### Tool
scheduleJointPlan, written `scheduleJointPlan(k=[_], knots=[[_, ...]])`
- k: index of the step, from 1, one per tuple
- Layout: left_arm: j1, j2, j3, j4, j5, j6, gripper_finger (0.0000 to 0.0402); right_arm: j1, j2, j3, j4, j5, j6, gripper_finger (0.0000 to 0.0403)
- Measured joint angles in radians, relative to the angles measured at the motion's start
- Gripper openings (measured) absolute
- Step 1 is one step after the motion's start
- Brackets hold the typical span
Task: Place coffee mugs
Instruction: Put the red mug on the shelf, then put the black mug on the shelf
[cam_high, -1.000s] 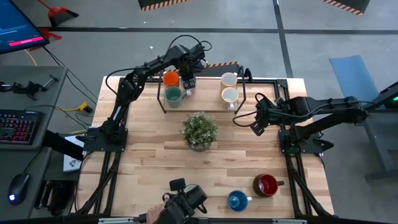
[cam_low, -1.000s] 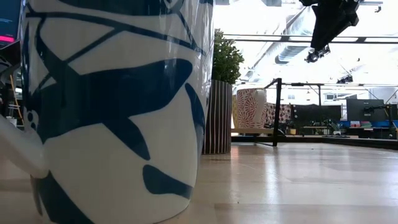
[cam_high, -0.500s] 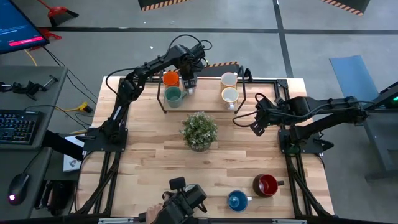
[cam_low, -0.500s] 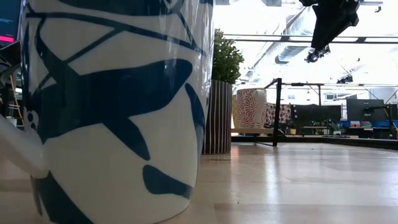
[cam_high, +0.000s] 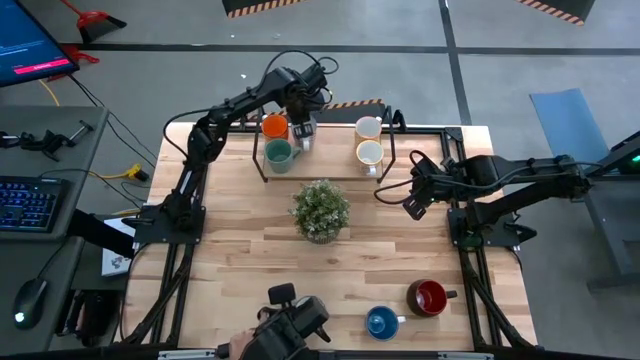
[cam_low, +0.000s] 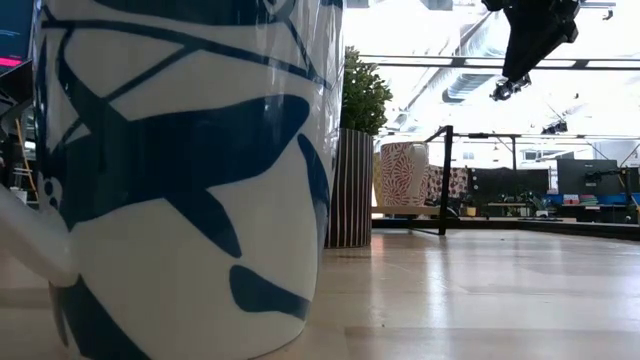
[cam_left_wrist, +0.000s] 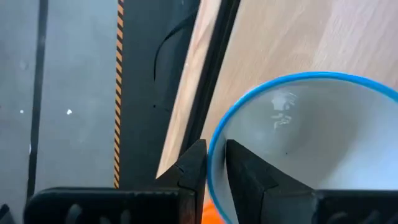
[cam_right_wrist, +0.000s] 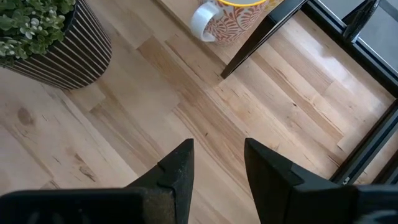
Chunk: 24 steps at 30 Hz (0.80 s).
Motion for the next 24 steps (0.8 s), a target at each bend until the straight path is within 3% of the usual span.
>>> scheduleJointPlan(k=[13,19,24], knots=[[-0.013,-0.104,0.0,-0.02,0.066,-0.059,0.005,0.0,0.0,0.0,0.0,0.0,-0.001,0.0119],[-0.067,-0.245,0.0,-0.114,0.244,-0.165,0.0049,0.0,0.0,0.0,0.0,0.009,-0.008,0.0119],[-0.155,-0.37,-0.01,-0.214,0.393,-0.26,0.0049,0.0,0.0,0.0,0.001,0.088,-0.008,0.0119]])
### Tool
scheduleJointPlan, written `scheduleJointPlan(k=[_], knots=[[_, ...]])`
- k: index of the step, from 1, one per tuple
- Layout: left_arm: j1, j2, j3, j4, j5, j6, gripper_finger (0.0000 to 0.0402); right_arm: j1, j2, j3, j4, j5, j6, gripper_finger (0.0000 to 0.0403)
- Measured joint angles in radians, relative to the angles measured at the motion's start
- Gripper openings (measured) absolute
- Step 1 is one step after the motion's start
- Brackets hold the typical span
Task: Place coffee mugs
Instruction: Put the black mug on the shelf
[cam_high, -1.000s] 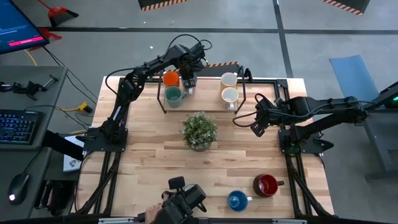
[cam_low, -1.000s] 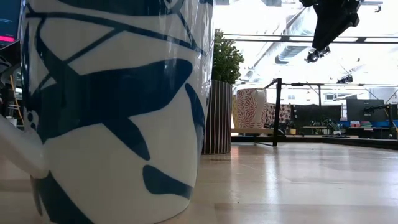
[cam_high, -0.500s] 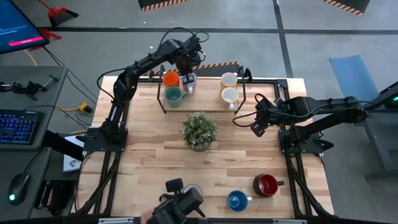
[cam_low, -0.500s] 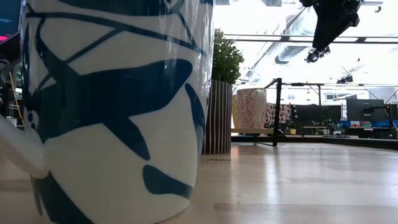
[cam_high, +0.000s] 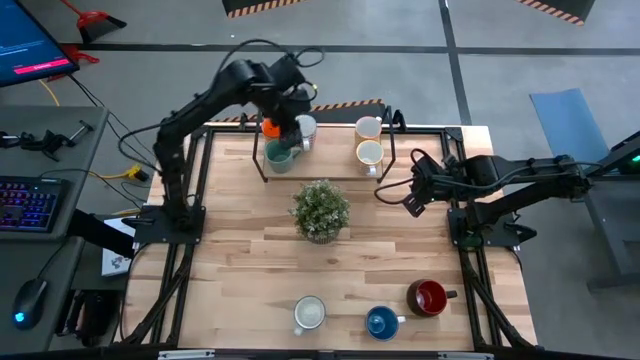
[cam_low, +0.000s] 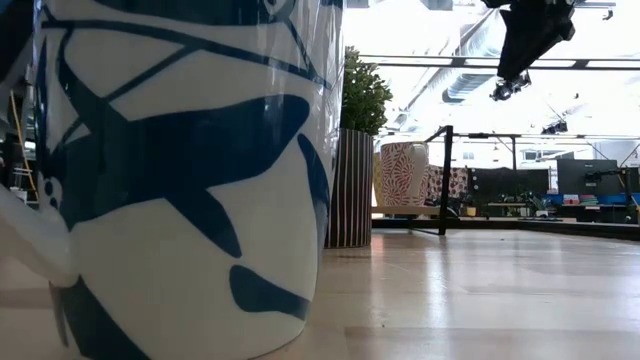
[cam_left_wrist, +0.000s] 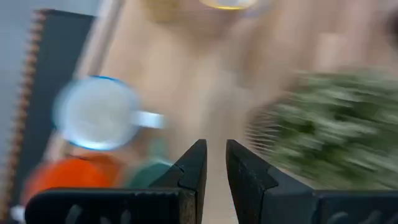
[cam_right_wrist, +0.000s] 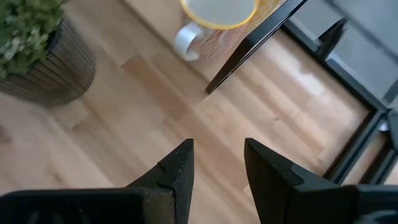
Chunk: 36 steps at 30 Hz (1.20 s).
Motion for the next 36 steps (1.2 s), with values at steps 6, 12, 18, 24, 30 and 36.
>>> scheduleJointPlan(k=[6,12,18,24,30,36], knots=[[-0.183,-0.116,-0.034,-0.101,0.063,-0.129,0.0049,0.0,0.0,0.0,0.003,0.056,0.001,0.0119],[-0.416,-0.197,-0.076,-0.098,0.062,-0.18,0.0049,0.0,0.0,0.0,0.044,0.082,0.004,0.0119],[-0.619,-0.25,-0.168,-0.092,-0.007,-0.268,0.0049,0.0,0.012,0.0,0.161,0.226,0.003,0.0119],[-0.776,-0.28,-0.321,-0.075,-0.226,-0.464,0.0049,-0.003,0.08,0.0,0.241,0.372,0.0,0.0119],[-0.853,-0.286,-0.517,-0.074,-0.35,-0.554,0.0049,-0.003,0.193,0.0,0.258,0.296,0.0,0.0119],[-0.867,-0.297,-0.687,-0.056,-0.338,-0.705,0.0049,-0.002,0.303,0.0,0.237,-0.071,0.001,0.0119]])
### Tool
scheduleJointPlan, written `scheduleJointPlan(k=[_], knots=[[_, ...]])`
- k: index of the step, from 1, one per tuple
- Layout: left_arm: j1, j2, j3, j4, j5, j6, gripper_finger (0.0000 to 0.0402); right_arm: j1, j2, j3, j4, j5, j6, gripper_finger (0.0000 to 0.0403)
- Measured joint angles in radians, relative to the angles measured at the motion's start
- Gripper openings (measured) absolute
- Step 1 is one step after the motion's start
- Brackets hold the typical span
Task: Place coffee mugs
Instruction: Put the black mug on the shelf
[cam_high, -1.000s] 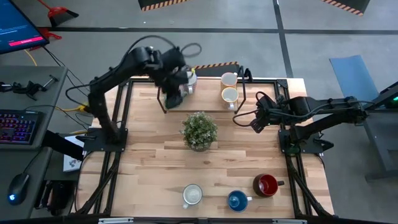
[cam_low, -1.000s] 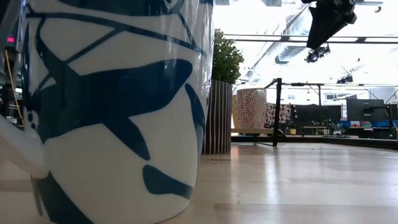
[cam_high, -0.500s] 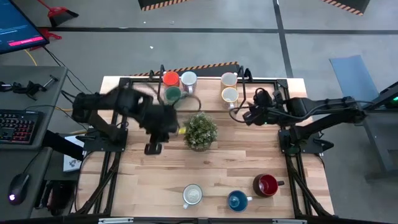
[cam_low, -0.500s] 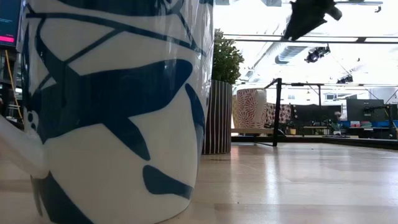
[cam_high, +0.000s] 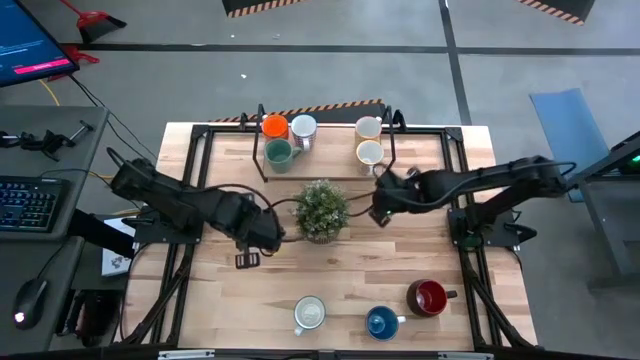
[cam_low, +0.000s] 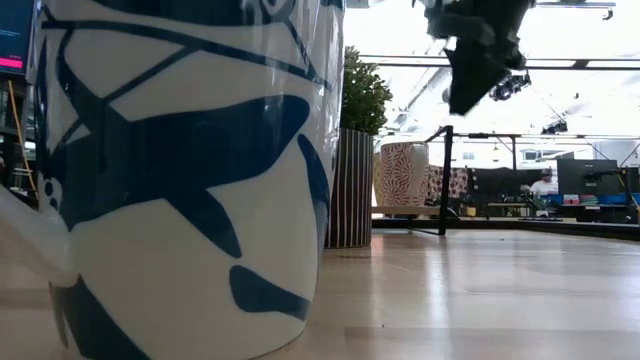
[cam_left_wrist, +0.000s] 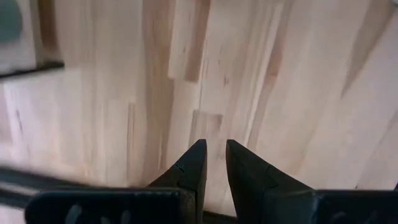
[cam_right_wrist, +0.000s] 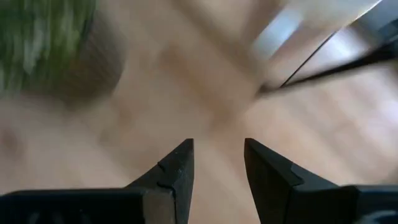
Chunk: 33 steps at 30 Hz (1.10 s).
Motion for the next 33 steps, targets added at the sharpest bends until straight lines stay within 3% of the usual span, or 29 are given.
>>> scheduleJointPlan(k=[9,15,23,33], knots=[[-0.043,-0.007,-0.062,-0.016,0.006,-0.152,0.0049,0.016,0.095,0.0,-0.165,-0.605,0.01,0.0119],[-0.082,-0.007,-0.095,0.012,0.003,-0.136,0.0049,0.077,0.088,0.0,-0.236,-0.843,0.116,0.0119],[-0.099,-0.006,-0.099,0.022,-0.007,-0.101,0.0049,0.259,0.084,0.0,-0.244,-0.873,0.36,0.0119],[-0.108,-0.006,-0.099,0.03,-0.007,-0.088,0.0049,0.477,0.084,0.0,-0.19,-0.723,0.655,0.0119]])
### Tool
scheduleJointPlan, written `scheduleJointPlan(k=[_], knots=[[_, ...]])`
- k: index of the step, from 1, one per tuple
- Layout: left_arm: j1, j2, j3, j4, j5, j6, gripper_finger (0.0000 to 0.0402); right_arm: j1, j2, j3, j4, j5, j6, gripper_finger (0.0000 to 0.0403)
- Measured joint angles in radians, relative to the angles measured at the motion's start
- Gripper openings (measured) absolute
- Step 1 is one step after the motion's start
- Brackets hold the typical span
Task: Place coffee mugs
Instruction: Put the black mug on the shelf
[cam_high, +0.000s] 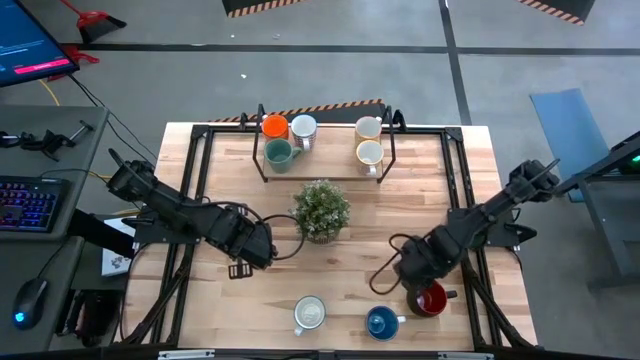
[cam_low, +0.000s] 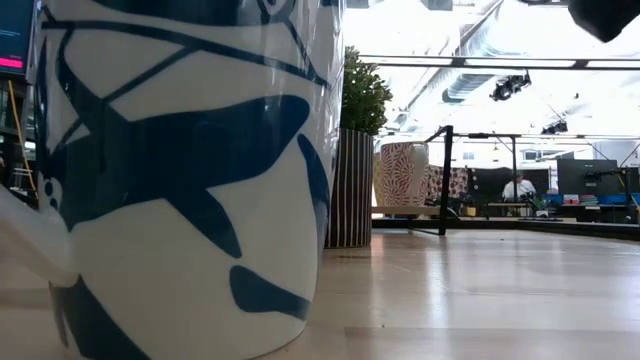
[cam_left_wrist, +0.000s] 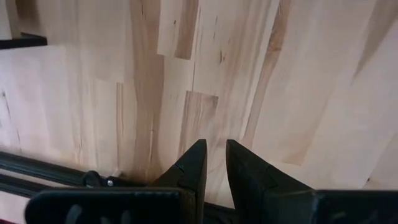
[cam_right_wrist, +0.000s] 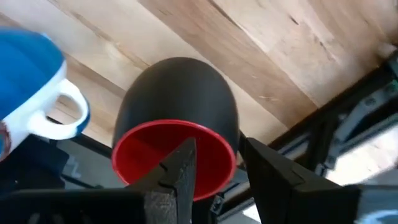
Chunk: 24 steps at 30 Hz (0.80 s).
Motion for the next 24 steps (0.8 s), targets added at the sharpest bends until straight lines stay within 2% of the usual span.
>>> scheduleJointPlan(k=[11,20,24], knots=[[0.0,0.0,0.0,0.002,0.0,0.026,0.0049,0.117,0.0,0.0,0.048,0.124,0.026,0.0119],[0.001,0.0,0.0,0.002,-0.001,0.025,0.0049,0.138,0.006,0.0,0.023,0.136,0.035,0.0119],[0.001,0.0,0.0,0.002,-0.001,0.025,0.0049,0.162,0.047,0.0,0.024,0.132,0.044,0.0119]])
